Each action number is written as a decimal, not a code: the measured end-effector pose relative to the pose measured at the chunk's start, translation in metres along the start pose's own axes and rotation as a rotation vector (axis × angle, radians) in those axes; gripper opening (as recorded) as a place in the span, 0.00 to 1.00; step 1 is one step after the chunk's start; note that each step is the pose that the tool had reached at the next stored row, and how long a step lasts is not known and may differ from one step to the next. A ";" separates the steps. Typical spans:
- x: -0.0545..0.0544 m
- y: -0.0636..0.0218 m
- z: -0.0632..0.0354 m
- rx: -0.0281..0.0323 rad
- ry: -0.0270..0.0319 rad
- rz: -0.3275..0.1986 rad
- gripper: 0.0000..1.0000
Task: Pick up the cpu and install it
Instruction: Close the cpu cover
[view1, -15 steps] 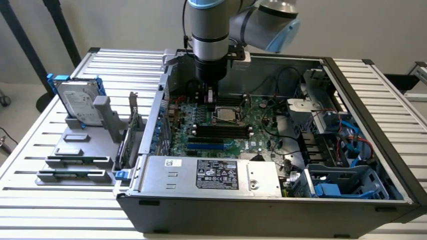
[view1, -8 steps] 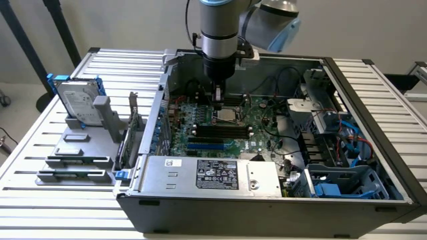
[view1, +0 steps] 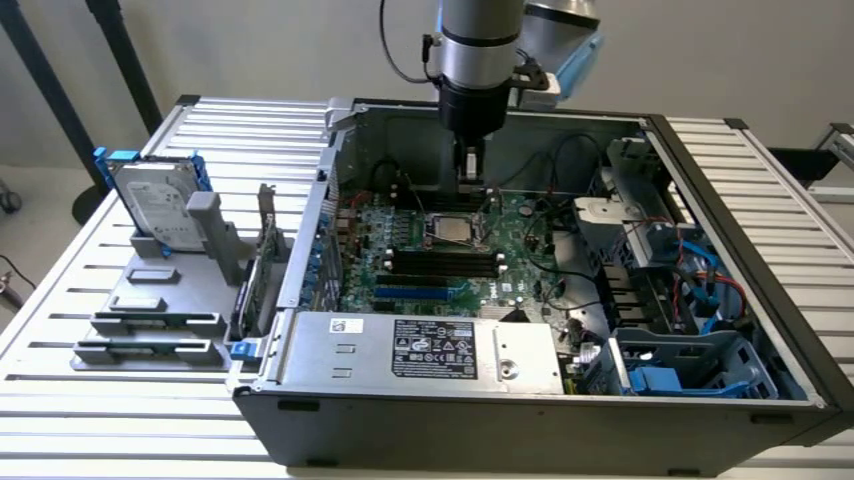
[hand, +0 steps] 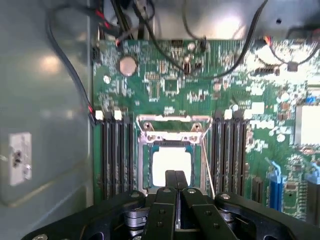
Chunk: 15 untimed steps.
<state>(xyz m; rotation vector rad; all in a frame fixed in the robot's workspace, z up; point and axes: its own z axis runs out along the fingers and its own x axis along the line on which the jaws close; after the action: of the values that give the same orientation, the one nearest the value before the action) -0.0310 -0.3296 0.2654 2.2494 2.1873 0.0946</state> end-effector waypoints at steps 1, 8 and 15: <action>0.000 0.0048 -0.0044 0.0012 0.0006 0.000 0.11; 0.002 0.0375 -0.0226 0.0081 0.0040 0.000 0.11; 0.002 0.0683 -0.0220 0.0090 0.0060 0.001 0.11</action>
<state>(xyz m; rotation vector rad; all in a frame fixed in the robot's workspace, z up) 0.0363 -0.3306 0.2904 2.2574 2.1946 0.0919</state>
